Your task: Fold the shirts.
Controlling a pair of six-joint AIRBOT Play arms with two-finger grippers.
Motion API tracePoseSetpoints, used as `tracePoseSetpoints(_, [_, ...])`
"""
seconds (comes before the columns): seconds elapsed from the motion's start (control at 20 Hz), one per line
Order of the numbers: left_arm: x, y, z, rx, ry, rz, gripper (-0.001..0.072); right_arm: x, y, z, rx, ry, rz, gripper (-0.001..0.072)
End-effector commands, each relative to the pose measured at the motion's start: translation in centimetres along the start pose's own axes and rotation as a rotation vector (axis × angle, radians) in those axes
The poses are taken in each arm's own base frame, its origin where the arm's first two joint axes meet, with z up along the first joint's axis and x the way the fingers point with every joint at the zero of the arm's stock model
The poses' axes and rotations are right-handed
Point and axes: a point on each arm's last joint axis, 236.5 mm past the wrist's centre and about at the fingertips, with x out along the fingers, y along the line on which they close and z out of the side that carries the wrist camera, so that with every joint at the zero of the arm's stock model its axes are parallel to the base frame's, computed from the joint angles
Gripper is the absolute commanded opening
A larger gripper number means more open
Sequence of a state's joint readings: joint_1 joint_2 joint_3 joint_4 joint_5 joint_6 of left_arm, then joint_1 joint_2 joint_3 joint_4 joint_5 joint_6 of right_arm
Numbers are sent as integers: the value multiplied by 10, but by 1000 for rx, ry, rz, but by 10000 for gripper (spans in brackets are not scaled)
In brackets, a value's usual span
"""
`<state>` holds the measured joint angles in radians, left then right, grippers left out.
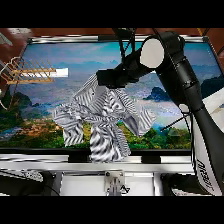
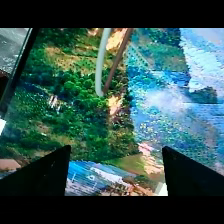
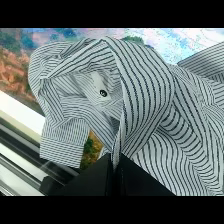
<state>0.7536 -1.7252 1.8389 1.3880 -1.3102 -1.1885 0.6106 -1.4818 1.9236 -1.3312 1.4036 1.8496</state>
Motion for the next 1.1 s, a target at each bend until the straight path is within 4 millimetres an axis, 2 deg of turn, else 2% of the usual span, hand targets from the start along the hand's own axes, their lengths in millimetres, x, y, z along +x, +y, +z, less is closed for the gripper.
tracePoseSetpoints(0.0, [41,19,0,96,32,24,660,0,-5,2,19,-8,-22,90])
tracePoseSetpoints(0.35, [108,20,-15,131,91,-4,658,-2,-1,33,13,-140,-2,90])
tracePoseSetpoints(0.5, [128,16,-14,138,86,-8,655,-3,-4,37,9,-156,-15,90])
tracePoseSetpoints(0.6, [141,8,-20,143,111,-26,644,-3,-5,38,7,-159,-21,90])
tracePoseSetpoints(0.7, [151,1,-23,153,127,-37,567,0,-6,37,9,-154,-21,90])
tracePoseSetpoints(0.85, [152,0,-15,161,97,-24,448,5,-5,36,13,-143,-14,90])
tracePoseSetpoints(0.9, [152,0,-15,161,96,-23,301,5,-5,36,13,-143,-15,90])
tracePoseSetpoints(1.0, [152,3,-16,163,100,-14,97,5,-5,36,13,-142,-15,90])
tracePoseSetpoints(1.05, [151,4,-15,158,98,-13,59,5,-5,36,13,-143,-15,90])
